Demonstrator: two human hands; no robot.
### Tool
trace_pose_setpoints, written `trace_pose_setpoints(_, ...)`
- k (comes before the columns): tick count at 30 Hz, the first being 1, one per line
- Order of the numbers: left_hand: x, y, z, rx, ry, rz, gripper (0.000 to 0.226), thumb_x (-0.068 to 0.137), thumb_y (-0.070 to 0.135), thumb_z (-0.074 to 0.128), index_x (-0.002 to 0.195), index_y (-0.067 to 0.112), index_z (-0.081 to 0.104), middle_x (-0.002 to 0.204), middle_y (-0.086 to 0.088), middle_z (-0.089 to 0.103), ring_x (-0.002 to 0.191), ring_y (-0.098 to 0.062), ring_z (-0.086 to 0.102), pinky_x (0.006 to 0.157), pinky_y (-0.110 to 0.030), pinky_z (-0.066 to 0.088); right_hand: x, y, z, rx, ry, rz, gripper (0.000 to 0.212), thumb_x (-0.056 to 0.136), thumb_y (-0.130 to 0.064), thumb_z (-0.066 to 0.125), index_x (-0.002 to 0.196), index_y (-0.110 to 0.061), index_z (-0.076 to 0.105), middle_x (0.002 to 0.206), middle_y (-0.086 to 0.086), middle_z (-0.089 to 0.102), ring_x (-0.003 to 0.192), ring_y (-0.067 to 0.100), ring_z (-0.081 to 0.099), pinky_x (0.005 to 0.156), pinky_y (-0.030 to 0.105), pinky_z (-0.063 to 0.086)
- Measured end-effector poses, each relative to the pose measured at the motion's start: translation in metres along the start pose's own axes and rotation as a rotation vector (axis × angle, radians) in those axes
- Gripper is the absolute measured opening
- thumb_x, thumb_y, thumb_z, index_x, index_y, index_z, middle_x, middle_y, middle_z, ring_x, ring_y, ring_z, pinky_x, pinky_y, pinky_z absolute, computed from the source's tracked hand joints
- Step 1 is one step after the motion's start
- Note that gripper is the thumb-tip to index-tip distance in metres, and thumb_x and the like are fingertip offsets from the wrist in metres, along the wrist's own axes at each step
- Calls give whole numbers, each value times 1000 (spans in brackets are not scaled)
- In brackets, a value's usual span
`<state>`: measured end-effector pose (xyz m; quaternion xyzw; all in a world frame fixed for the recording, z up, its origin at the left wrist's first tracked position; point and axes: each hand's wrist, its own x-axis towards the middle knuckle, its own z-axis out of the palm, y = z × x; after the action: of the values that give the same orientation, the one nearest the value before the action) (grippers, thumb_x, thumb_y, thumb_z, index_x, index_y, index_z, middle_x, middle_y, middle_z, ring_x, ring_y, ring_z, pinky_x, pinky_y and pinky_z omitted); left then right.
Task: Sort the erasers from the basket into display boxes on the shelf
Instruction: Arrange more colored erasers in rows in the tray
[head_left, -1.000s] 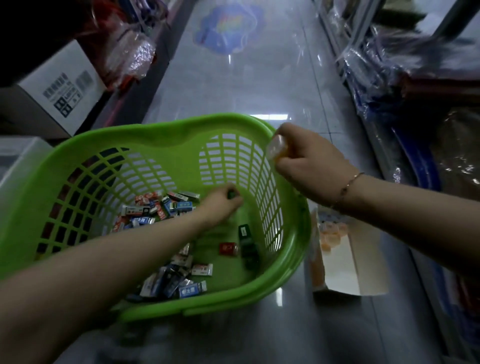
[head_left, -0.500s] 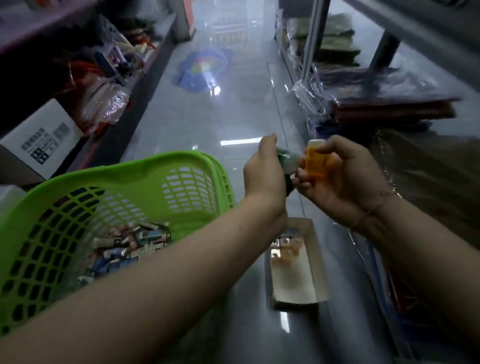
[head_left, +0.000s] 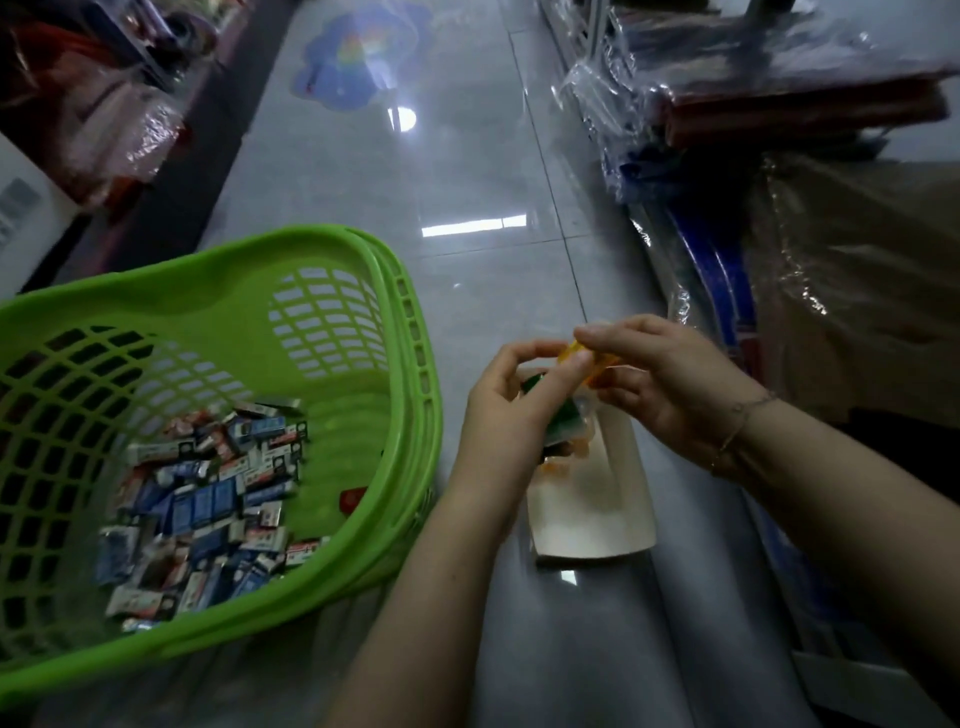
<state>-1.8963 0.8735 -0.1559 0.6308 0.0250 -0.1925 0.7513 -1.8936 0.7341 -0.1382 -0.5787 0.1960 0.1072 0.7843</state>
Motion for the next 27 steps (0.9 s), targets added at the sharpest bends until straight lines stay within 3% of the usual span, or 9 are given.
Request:
trace_pose_setpoints(2, 2, -4, -4, 59, -18, 15, 18, 86, 25, 67, 103, 17, 65, 80, 1, 69, 65, -12, 67, 47, -23, 49, 4, 4, 2, -40, 26, 17, 53, 60, -32, 75, 102, -7, 53, 87, 11, 64, 75, 21, 62, 64, 27, 53)
trace_pose_setpoints(5, 8, -8, -7, 19, 15, -39, 8, 88, 23, 63, 93, 18, 67, 71, 3, 67, 60, -8, 64, 45, -20, 46, 10, 8, 3, -58, 2, 39, 37, 75, -32, 71, 99, -8, 56, 81, 9, 63, 60, 15, 60, 54, 23, 51)
trace_pose_setpoints(9, 14, -13, -9, -69, 30, -120, 8, 89, 20, 61, 88, 16, 68, 65, 3, 65, 52, -6, 61, 41, -16, 43, 13, 10, 1, 25, -57, 87, 34, 87, -20, 60, 112, 2, 58, 82, 11, 63, 61, 16, 63, 56, 22, 54)
trace_pose_setpoints(12, 14, -18, -13, -37, 25, -134, 9, 89, 19, 61, 87, 16, 69, 66, 3, 63, 52, -5, 60, 42, -16, 43, 11, 8, -5, -56, -88, 119, 28, 88, -11, 57, 113, 2, 59, 94, 18, 66, 76, 24, 67, 65, 25, 57)
trace_pose_setpoints(14, 13, -25, -15, 80, 75, -105, 8, 88, 18, 63, 94, 16, 69, 67, 6, 64, 53, -2, 60, 42, -18, 44, 11, 8, -9, -295, -45, 87, 25, 87, -7, 59, 112, -2, 61, 101, 19, 67, 83, 26, 67, 68, 26, 57)
trace_pose_setpoints(18, 4, -50, -25, 311, 282, -12, 10, 84, 17, 67, 93, 15, 62, 68, 5, 59, 52, -1, 53, 51, -27, 47, 19, 18, -20, -1121, 24, -134, 24, 83, -13, 67, 107, -19, 65, 99, 1, 59, 86, 17, 59, 81, 32, 53)
trace_pose_setpoints(23, -4, -77, -39, 608, 316, -61, 26, 81, 39, 67, 99, 24, 55, 74, 2, 60, 72, -21, 64, 70, -41, 55, 32, 45, -17, -1571, -37, -270, 27, 86, -18, 59, 110, -28, 64, 99, -6, 54, 93, 15, 52, 89, 32, 39)
trace_pose_setpoints(27, -3, -86, -42, 750, 235, -92, 34, 81, 47, 64, 107, 26, 63, 83, 0, 68, 79, -21, 66, 76, -38, 56, 42, 62, -21, -1886, -55, -284, 20, 83, -21, 59, 98, -29, 49, 89, -10, 59, 90, 15, 55, 95, 37, 26)
